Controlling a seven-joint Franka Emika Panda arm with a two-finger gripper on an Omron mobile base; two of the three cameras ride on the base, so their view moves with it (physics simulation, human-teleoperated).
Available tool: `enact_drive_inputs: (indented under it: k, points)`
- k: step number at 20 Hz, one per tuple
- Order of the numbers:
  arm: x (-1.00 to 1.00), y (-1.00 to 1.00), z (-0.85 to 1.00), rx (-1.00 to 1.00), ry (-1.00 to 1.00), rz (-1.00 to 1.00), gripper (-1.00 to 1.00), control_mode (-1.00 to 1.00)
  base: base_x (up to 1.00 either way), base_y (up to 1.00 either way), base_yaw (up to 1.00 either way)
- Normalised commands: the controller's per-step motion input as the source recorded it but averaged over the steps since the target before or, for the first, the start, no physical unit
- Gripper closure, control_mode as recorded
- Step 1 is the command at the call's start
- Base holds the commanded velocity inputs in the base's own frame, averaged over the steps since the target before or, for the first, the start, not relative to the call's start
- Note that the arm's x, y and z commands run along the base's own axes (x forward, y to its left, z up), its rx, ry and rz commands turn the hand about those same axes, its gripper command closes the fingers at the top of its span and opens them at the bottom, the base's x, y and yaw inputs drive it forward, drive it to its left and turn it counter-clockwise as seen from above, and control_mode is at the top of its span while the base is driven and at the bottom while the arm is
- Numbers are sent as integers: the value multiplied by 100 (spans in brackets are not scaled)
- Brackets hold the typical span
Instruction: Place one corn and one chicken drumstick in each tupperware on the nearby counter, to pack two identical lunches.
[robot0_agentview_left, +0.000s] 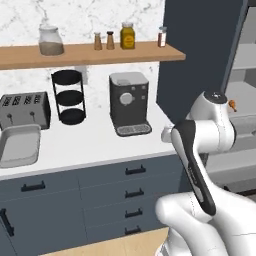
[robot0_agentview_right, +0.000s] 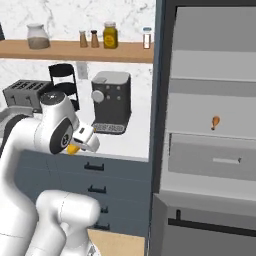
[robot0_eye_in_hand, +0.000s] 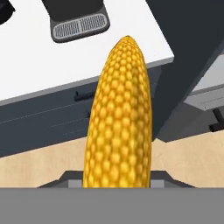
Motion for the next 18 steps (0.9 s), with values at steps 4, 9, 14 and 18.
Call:
enact_drive_inputs:
  k: [4, 9, 14, 18]
  points:
    - [0, 0, 0, 0, 0, 0, 100, 100, 36, 100, 2]
    - [0, 0, 0, 0, 0, 0, 100, 100, 44, 100, 1]
    - [0, 0, 0, 0, 0, 0, 100, 100, 30, 100, 3]
    - [0, 0, 0, 0, 0, 0, 100, 100, 19, 100, 0]
